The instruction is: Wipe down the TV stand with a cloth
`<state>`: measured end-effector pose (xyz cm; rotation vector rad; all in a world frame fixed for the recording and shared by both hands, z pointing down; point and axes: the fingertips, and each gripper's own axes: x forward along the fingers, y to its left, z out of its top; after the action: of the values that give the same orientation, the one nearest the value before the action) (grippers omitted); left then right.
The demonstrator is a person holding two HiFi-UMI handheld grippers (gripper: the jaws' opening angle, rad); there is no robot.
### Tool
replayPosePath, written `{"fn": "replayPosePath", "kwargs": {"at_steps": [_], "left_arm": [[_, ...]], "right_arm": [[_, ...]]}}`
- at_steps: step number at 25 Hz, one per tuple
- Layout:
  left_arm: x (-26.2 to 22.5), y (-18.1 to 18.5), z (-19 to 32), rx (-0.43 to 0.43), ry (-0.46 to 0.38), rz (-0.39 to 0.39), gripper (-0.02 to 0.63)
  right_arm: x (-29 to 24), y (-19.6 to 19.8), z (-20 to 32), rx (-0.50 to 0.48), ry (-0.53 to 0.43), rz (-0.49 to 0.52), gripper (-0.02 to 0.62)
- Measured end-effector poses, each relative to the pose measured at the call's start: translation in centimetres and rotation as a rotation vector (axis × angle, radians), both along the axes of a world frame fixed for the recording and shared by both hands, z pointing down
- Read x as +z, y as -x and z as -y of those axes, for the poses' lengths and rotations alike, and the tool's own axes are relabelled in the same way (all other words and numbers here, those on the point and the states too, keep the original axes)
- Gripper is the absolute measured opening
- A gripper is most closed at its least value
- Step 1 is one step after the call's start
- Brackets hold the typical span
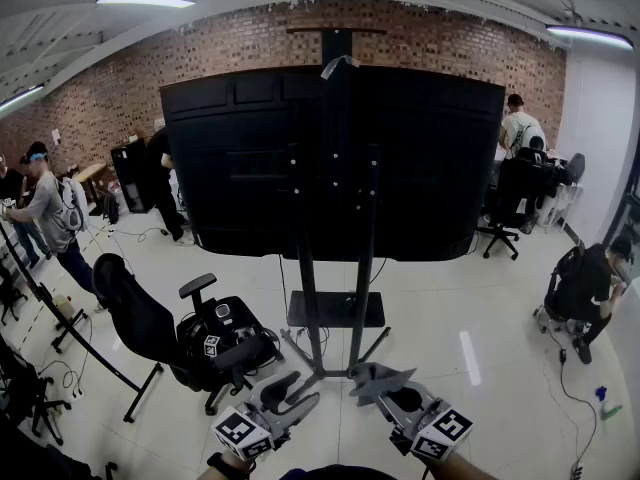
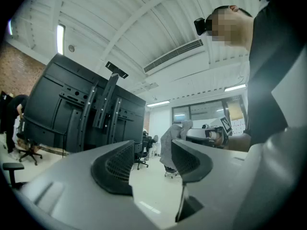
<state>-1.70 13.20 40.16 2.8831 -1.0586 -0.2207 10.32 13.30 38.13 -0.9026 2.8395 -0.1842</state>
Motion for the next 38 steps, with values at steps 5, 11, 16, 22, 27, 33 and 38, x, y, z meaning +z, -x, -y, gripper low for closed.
{"fn": "replayPosePath", "kwargs": {"at_steps": [5, 11, 16, 22, 27, 33, 38], "left_arm": [[-2.7, 0.6, 2.7, -0.006, -0.073, 0.014, 0.264], [-5.1, 2.1, 8.3, 0.008, -0.133, 0.026, 0.265], [-7.4, 3.5, 14.2, 0.054, -0.194, 0.027, 0.268], [-12.5, 5.4, 21.0, 0.126, -0.304, 0.034, 0.27], [-17.4, 6.0, 25.2, 0.168, -0.407, 0.048, 0.272], [-23.6, 4.7, 28.7, 0.156, -0.531, 0.083, 0.273], [-29.8, 3.4, 31.1, 0.162, -0.591, 0.053, 0.279]], "right_arm": [[-1.7, -0.2, 2.9, 0.007, -0.057, -0.028, 0.026], [-4.2, 0.9, 8.4, 0.035, -0.131, -0.057, 0.026], [-6.9, 2.8, 14.4, 0.094, -0.196, -0.079, 0.028], [-12.4, 5.0, 22.0, 0.182, -0.332, -0.133, 0.028], [-18.3, 5.8, 27.5, 0.25, -0.46, -0.181, 0.029], [-26.5, 5.6, 32.6, 0.272, -0.571, -0.227, 0.034], [-34.0, 5.4, 36.9, 0.301, -0.673, -0.27, 0.038]]}}
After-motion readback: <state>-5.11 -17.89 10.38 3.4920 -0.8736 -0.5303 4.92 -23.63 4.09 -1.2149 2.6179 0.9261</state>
